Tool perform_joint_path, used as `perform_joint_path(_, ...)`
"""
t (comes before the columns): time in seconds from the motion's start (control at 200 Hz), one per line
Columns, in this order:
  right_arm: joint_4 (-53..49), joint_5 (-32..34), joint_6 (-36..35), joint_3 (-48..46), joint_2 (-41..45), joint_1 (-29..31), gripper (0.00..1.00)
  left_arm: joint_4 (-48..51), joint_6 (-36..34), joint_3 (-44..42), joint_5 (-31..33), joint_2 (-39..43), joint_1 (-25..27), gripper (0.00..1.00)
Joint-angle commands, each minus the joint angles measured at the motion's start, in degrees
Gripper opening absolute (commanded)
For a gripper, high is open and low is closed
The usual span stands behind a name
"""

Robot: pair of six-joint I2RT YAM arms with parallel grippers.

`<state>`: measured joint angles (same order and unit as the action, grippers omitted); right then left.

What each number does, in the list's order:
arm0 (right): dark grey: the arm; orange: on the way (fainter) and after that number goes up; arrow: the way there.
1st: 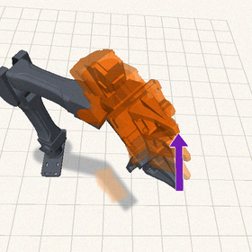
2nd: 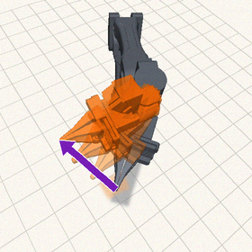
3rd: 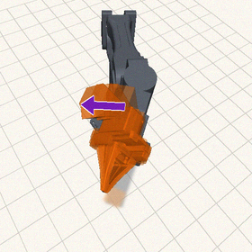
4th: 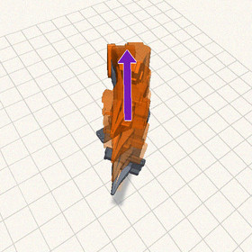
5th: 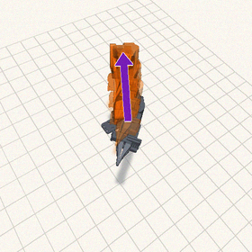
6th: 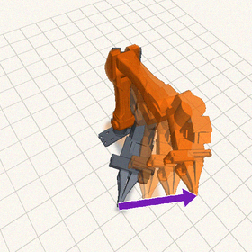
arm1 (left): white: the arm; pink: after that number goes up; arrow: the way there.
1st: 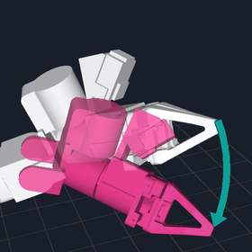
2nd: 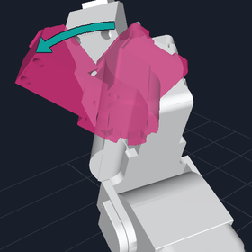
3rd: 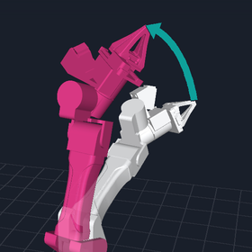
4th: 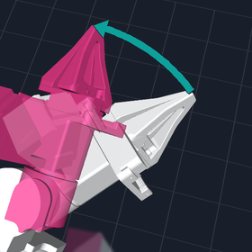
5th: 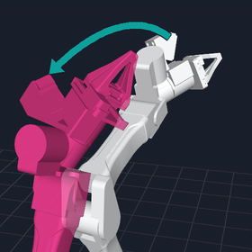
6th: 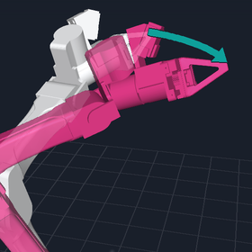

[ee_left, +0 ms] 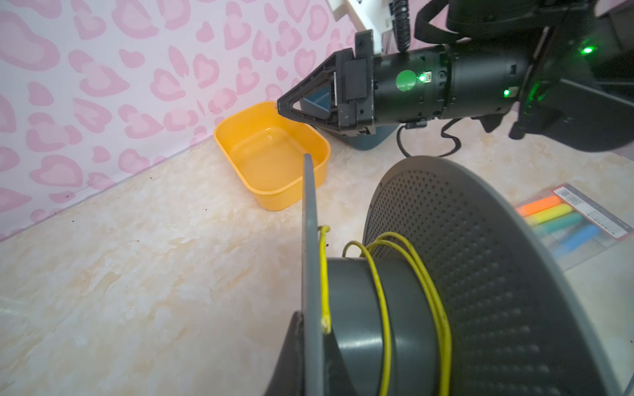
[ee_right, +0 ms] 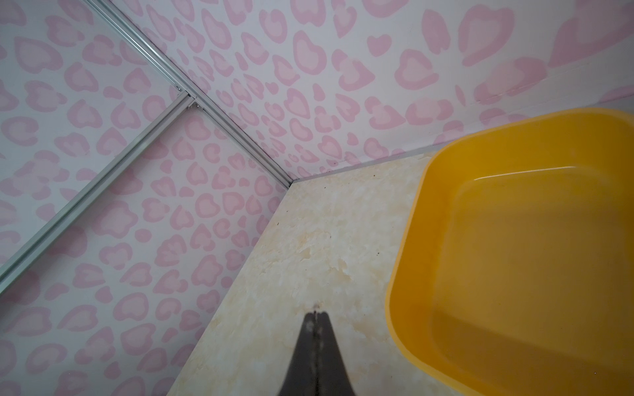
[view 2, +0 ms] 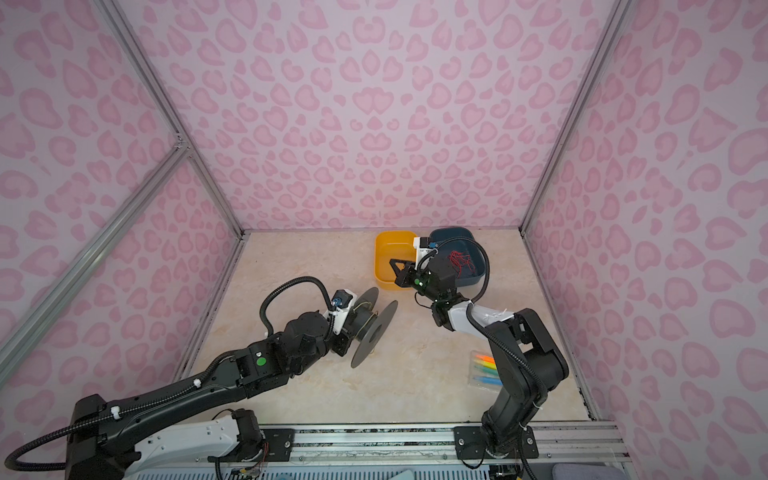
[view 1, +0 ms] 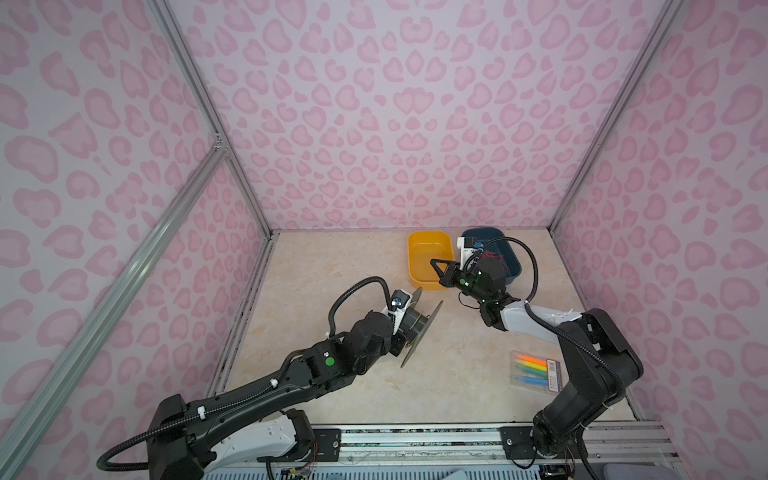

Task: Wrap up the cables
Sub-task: 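Lower the wire behind the spool with the right while the left tilts it, then draw the wire end down and nearer the robot with the right gripper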

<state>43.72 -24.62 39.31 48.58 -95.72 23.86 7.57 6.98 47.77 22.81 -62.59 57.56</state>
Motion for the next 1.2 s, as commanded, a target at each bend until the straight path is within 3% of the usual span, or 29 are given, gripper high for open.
perform_joint_path(0.0, 3.4, 2.2, 0.1, -1.4, 0.6, -0.8, 0.0, -2.0, 3.5, 2.5, -0.1, -2.6, -2.7, 0.04)
perform_joint_path(0.09, 2.3, 2.2, 0.5, -2.1, 2.6, -1.9, 0.0, -2.5, 4.8, 4.1, -0.5, -4.6, -6.1, 0.04)
perform_joint_path(0.2, -9.5, 5.9, -3.9, -2.1, 8.1, -2.0, 0.0, -0.3, 6.9, 7.6, -2.2, -8.0, -10.3, 0.04)
perform_joint_path(0.32, -24.8, 9.2, -11.9, -2.8, 13.6, -0.5, 0.19, 1.6, 9.7, 9.0, -2.1, -12.0, -12.7, 0.04)
perform_joint_path(0.395, -29.6, 13.5, -16.6, -5.6, 16.2, 3.5, 0.36, 2.9, 11.3, 9.3, -1.2, -14.1, -13.1, 0.04)
perform_joint_path(0.49, -32.1, 18.4, -19.3, -10.1, 19.3, 9.7, 0.48, 4.4, 12.8, 10.0, 0.7, -16.5, -13.4, 0.04)
perform_joint_path(0.68, -19.0, 12.2, -10.8, -22.3, 21.4, 14.9, 0.44, 4.5, 16.4, 9.6, 1.1, -18.8, -15.4, 0.04)
perform_joint_path(0.8, -13.9, 10.9, -7.8, -23.4, 16.9, 19.9, 0.44, 4.7, 18.4, 9.5, 2.7, -19.6, -16.2, 0.04)
perform_joint_path(0.945, -8.8, 12.3, -4.3, -20.9, 8.9, 27.0, 0.46, 4.5, 20.7, 9.0, 4.5, -20.1, -16.7, 0.04)
perform_joint_path(1.195, -0.5, 17.9, 2.8, -19.6, -1.0, 31.1, 0.43, 3.8, 22.0, 7.6, 5.8, -19.4, -16.7, 0.04)
